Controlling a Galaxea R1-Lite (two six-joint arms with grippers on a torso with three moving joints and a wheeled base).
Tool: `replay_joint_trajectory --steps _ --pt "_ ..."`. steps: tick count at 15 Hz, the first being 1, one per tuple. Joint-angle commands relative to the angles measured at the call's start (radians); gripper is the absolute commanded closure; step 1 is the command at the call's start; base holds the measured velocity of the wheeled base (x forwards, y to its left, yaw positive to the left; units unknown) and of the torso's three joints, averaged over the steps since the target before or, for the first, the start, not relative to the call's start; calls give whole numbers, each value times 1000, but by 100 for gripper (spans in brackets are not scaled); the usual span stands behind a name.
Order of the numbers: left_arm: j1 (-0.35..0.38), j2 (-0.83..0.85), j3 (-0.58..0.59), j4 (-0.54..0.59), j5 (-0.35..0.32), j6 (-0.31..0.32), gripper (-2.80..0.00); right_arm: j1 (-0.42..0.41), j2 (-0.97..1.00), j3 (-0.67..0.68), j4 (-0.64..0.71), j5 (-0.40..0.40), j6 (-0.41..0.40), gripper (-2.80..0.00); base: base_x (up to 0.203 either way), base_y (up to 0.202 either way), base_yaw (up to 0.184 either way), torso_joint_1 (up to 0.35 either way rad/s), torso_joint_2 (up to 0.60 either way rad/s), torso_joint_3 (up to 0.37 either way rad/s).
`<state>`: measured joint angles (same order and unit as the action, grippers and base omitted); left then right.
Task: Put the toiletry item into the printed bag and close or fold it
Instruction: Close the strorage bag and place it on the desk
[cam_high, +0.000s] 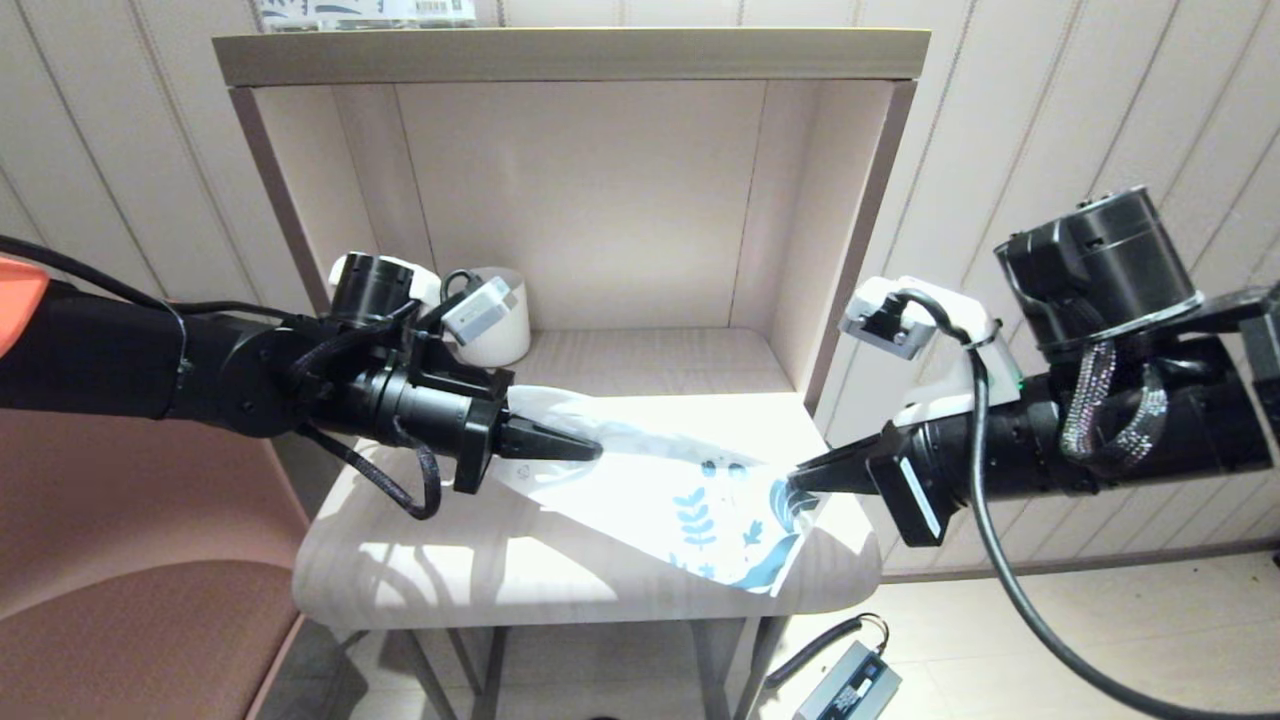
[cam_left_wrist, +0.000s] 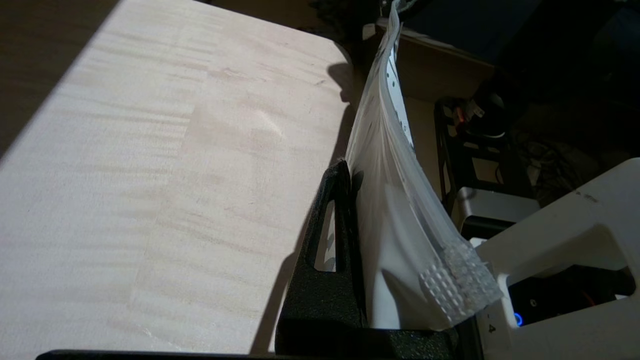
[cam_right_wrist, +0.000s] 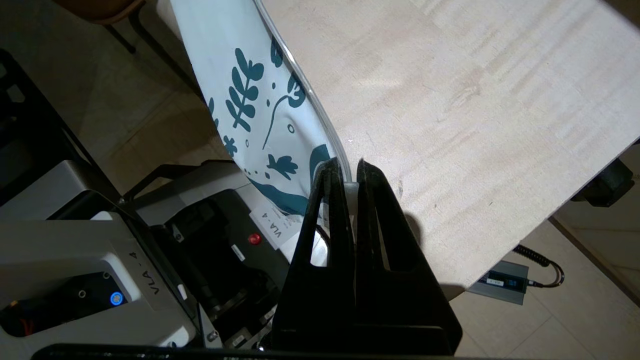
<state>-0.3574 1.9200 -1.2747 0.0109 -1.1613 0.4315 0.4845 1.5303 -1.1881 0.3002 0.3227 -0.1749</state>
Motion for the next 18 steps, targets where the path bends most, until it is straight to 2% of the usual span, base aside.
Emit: replay_joint_trajectory --steps 1,7,18 --pt "0 2 0 1 -6 3 0 -1 -3 5 2 3 -2 0 0 0 0 0 0 0" --pt "-2 5 -2 3 -6 1 0 11 44 -41 -32 3 3 0 0 0 0 0 0 0" --pt "-2 4 3 3 -6 4 0 11 37 -35 -39 1 -3 0 0 0 0 0 0 0"
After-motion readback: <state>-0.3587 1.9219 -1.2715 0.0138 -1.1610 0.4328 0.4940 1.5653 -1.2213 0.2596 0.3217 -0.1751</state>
